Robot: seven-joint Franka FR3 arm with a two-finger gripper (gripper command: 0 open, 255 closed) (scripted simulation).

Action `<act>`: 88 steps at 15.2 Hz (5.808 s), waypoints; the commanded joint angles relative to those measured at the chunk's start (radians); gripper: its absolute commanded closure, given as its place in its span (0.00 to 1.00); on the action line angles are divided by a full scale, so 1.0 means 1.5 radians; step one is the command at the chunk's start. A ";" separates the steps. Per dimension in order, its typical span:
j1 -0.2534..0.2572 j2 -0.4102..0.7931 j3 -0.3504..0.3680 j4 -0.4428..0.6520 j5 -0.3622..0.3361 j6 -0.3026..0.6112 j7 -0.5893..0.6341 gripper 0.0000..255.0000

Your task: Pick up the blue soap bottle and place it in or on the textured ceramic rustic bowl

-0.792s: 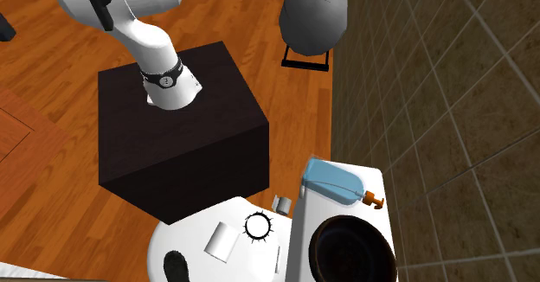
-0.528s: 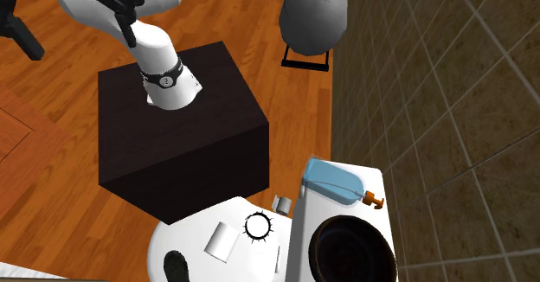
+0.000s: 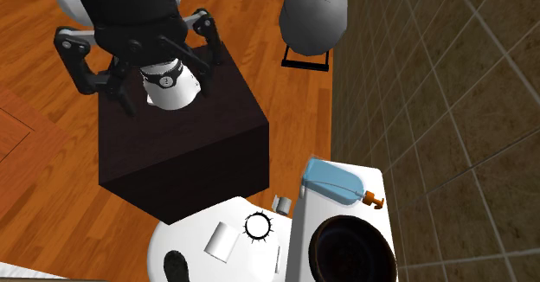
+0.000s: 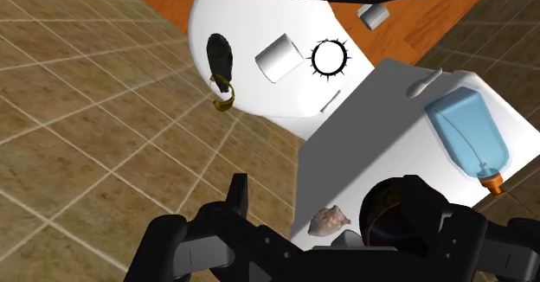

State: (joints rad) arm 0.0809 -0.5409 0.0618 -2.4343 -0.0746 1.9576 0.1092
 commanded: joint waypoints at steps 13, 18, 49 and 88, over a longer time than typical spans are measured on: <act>0.051 0.300 0.091 0.088 -0.029 0.192 0.072 0.00; 0.071 0.417 0.114 0.152 -0.068 0.233 0.109 0.00; 0.253 0.985 0.103 0.641 -0.221 0.263 0.179 0.00; 0.231 0.840 0.137 0.608 -0.184 0.152 0.150 1.00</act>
State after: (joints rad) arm 0.4280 0.7258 0.2649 -1.5269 -0.3541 2.1970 0.3376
